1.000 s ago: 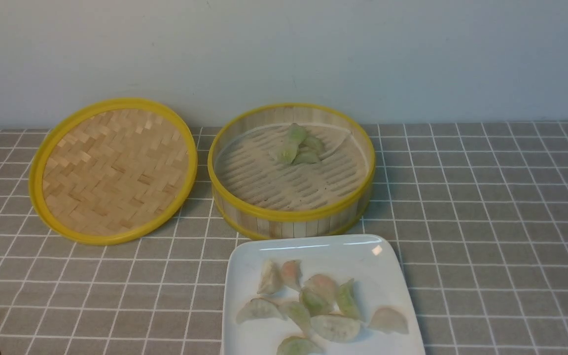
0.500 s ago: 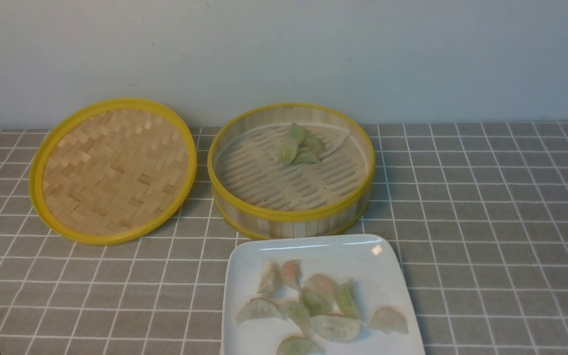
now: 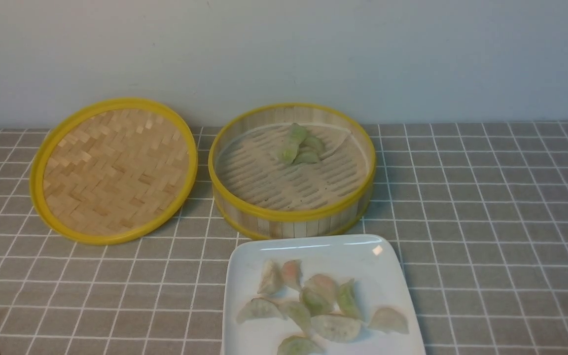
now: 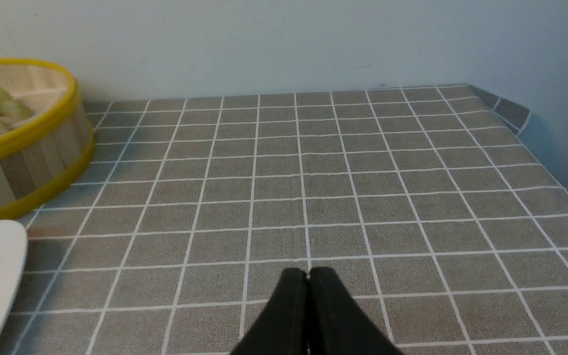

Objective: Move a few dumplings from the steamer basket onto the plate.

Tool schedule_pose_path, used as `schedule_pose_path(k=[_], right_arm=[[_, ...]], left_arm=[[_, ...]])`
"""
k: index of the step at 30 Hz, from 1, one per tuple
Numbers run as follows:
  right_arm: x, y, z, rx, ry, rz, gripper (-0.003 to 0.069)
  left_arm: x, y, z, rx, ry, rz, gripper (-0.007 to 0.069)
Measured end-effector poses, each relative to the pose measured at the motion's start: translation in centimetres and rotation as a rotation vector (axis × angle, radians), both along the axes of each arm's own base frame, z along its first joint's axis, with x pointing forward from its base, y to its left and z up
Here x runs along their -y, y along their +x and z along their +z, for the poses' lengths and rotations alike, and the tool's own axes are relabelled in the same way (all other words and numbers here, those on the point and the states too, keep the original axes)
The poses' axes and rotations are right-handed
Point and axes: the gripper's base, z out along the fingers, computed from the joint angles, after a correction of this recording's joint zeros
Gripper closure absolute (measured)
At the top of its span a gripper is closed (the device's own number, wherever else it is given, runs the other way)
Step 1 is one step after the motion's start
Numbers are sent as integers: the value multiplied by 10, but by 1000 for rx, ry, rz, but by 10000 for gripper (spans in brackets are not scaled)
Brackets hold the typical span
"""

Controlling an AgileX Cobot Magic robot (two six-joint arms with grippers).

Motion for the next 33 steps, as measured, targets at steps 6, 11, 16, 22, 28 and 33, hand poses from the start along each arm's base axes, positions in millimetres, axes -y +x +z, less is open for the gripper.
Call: schedule_pose_path(k=[6, 11, 16, 22, 28, 33], right_arm=[[-1, 0, 0, 2, 0, 25, 673], [-7, 0, 0, 1, 0, 130, 673], [-8, 0, 0, 1, 0, 148, 673], [-8, 0, 0, 1, 0, 148, 673], [-8, 0, 0, 1, 0, 149, 673], [-8, 0, 0, 1, 0, 149, 673]], left_arm=[[0, 0, 0, 0, 0, 0, 629], [0, 0, 0, 0, 0, 0, 629], [0, 0, 0, 0, 0, 0, 629], [0, 0, 0, 0, 0, 0, 629], [0, 0, 0, 0, 0, 0, 629], [0, 0, 0, 0, 0, 0, 629]])
